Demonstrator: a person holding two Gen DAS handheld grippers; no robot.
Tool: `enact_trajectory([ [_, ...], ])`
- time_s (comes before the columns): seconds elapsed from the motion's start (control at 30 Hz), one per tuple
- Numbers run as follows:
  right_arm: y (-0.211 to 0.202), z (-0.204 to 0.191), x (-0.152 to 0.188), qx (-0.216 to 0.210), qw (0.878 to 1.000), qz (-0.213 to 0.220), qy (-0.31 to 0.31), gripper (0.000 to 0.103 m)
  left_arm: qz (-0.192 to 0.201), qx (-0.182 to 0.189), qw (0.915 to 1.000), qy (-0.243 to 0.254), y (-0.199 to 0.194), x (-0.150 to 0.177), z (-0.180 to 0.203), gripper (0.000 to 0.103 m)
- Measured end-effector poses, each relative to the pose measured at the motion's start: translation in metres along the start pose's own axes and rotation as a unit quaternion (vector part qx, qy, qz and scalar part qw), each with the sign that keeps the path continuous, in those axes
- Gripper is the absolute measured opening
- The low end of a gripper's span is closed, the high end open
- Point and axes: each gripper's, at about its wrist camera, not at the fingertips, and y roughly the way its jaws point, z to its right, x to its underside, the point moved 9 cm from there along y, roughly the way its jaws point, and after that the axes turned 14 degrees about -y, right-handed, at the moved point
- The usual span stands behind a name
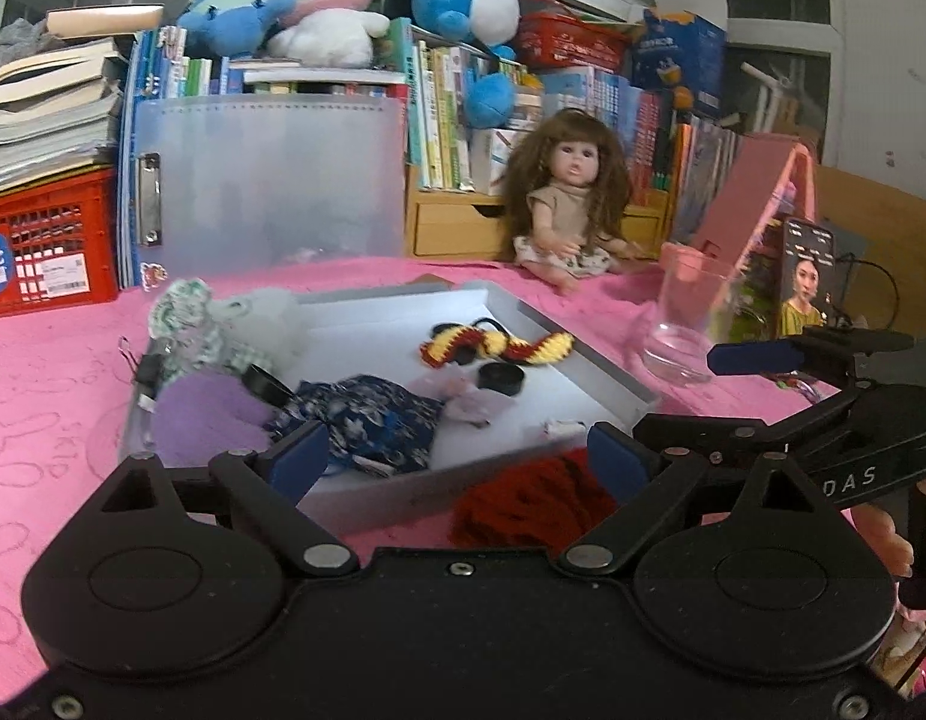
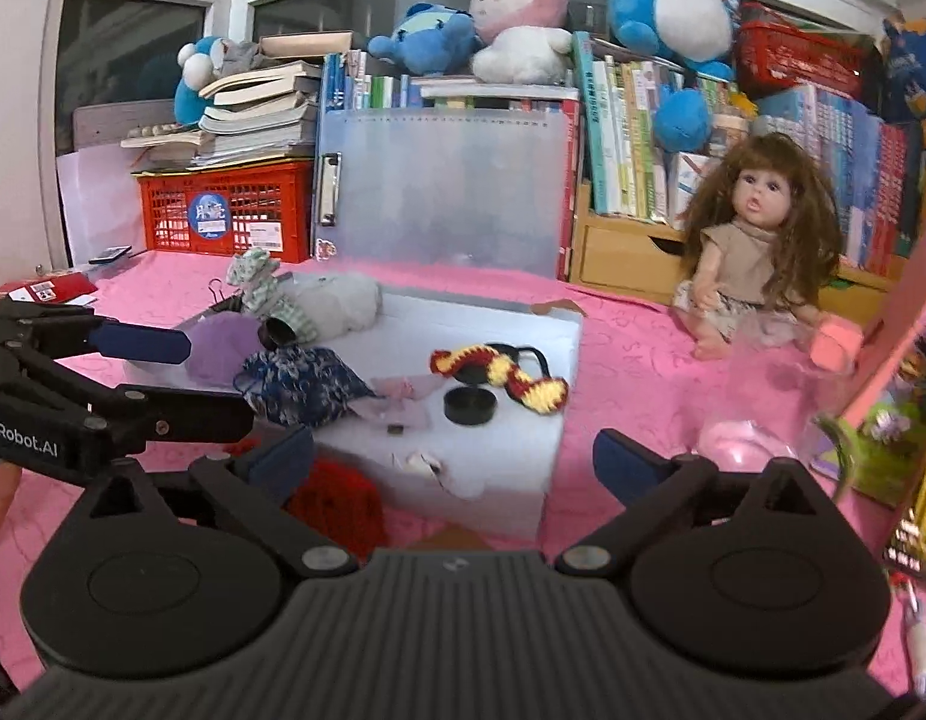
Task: Organize objects
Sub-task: 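Grasp the red knitted hat with the left while the right grasps the brown cardboard square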
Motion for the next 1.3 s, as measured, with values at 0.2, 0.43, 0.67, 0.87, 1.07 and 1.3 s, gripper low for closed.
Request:
enact_trajectory([
  [0.2,-0.013,0.006,0.023,0.005,1.000,-0.001,0.021,0.103,-0.011,0.010,0.9999,-0.005,0.003,0.015,0.006,0.092],
  [0.43,-0.012,0.015,0.049,0.019,0.999,-0.021,0.035,0.103,-0.018,0.011,0.9998,0.005,0.011,0.029,0.014,0.092],
  [0.67,-0.009,0.017,0.052,0.018,0.998,-0.025,0.047,0.103,-0.040,0.018,0.9988,-0.022,0.020,0.038,0.010,0.091],
  [0.87,-0.008,0.009,0.051,0.016,0.999,-0.032,0.019,0.101,-0.043,0.018,0.9986,-0.023,0.020,0.038,0.010,0.087],
  [1.07,0.000,0.004,0.054,0.007,0.998,-0.056,0.008,0.098,-0.047,0.020,0.9982,-0.029,0.021,0.039,0.010,0.081],
  [1.3,0.008,-0.002,0.053,-0.020,0.997,-0.076,-0.025,0.096,-0.053,0.025,0.9979,-0.030,0.022,0.039,0.011,0.080],
])
